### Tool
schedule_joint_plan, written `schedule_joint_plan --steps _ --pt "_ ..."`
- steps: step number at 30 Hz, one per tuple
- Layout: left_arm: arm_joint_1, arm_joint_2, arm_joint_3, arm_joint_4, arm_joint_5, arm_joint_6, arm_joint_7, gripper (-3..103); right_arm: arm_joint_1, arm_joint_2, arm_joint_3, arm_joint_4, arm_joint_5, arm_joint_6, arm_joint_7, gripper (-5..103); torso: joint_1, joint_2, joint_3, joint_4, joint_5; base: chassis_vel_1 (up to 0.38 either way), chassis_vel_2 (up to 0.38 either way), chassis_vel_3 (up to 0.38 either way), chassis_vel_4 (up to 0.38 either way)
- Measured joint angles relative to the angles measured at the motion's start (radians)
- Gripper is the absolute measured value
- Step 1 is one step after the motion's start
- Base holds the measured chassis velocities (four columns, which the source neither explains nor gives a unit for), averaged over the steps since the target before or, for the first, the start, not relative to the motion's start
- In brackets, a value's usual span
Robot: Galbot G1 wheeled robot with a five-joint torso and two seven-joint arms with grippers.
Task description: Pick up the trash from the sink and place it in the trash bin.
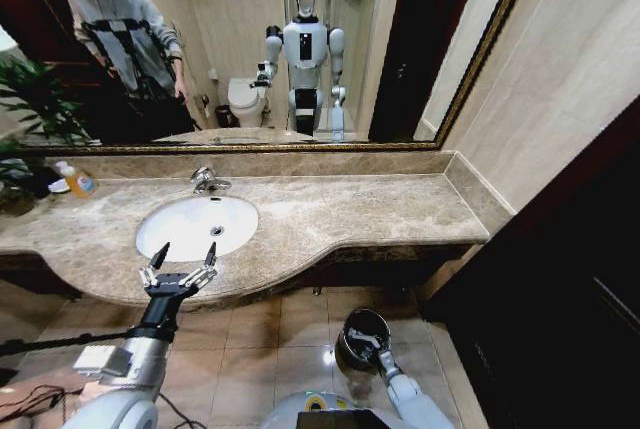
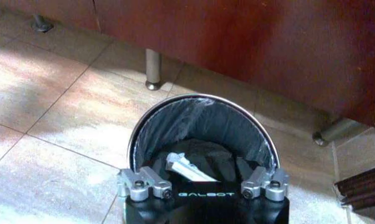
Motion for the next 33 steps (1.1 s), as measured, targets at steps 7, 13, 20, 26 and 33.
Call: schedule_joint_plan --steps 7,13,20,26,33 --pt "0.0 0.0 0.0 0.0 0.0 0.0 0.0 100 -0.011 0.001 0.001 -0.002 -0.001 0.013 0.001 100 0.0 0.0 0.0 0.0 0.0 0.0 0.0 0.0 0.0" --pt "0.0 0.0 0.0 0.0 0.0 0.0 0.0 100 -0.032 0.001 0.004 0.024 -0.003 0.015 0.001 100 0.0 0.0 0.0 0.0 0.0001 0.0 0.0 0.0 0.0" --pt "0.0 0.0 0.0 0.0 0.0 0.0 0.0 100 -0.12 -0.024 0.014 0.225 0.071 -0.02 0.002 100 0.0 0.0 0.0 0.0 0.0001 0.0 0.0 0.0 0.0" --pt "0.0 0.0 0.0 0.0 0.0 0.0 0.0 100 -0.268 -0.058 0.051 0.571 0.13 -0.049 0.01 100 0.0 0.0 0.0 0.0 0.0002 0.0 0.0 0.0 0.0" --pt "0.0 0.0 0.0 0.0 0.0 0.0 0.0 100 -0.407 -0.06 0.111 0.871 0.223 -0.072 0.021 100 0.0 0.0 0.0 0.0 0.0001 0.0 0.0 0.0 0.0"
